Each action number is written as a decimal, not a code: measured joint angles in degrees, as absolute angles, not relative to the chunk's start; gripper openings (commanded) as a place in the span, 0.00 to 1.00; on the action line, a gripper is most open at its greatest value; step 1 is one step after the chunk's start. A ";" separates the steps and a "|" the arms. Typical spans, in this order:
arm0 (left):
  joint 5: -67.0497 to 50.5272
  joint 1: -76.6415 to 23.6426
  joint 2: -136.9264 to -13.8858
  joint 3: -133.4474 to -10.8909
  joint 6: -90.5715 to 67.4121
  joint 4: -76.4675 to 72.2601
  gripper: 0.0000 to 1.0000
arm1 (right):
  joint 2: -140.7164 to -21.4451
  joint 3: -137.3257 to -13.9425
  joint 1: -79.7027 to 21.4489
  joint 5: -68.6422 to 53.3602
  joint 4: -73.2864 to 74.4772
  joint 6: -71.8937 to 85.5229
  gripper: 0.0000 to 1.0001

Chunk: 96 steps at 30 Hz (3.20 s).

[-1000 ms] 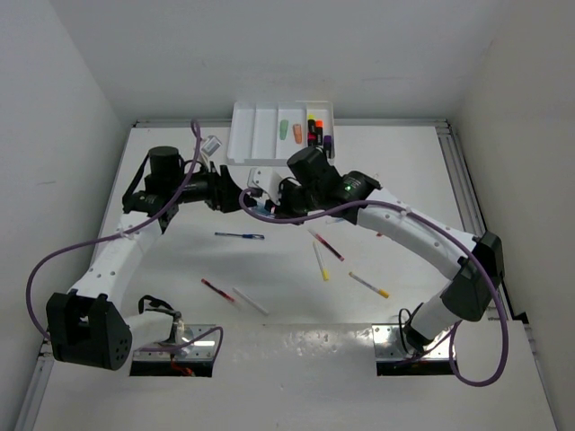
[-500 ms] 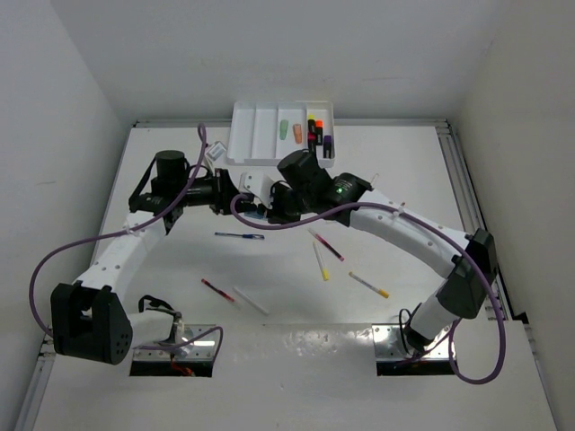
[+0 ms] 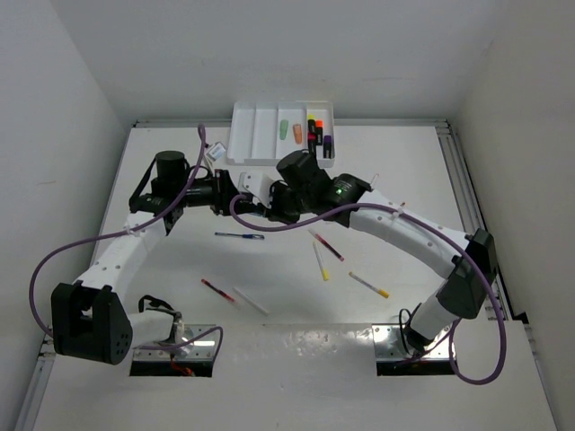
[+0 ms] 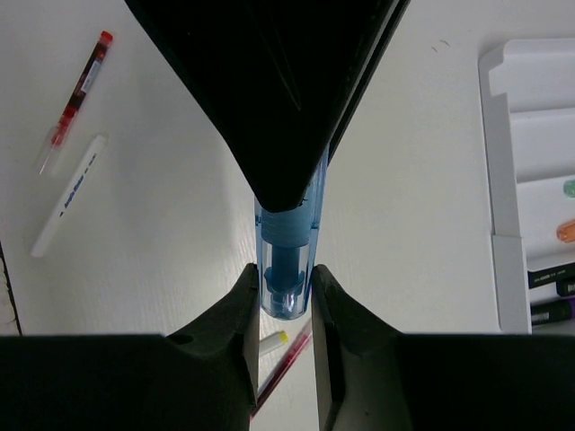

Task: Sort the stationery into containers
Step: Pass the stationery from the right arm to the left, then pass the stationery from the left arm to the right

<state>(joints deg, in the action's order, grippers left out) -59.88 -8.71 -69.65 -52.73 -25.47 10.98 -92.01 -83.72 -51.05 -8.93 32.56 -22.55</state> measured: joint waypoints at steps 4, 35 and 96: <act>-60.18 -8.71 -69.65 -52.73 -25.76 10.90 0.17 | -92.01 -83.72 -51.37 -8.93 32.60 -22.57 0.01; -82.83 5.72 -81.69 -77.54 47.40 73.95 0.00 | -86.32 -66.24 -33.76 -54.24 -7.42 51.24 0.50; -83.37 14.68 -74.19 -74.72 45.91 75.53 1.00 | -89.52 -75.29 -42.50 -44.07 9.39 21.02 0.00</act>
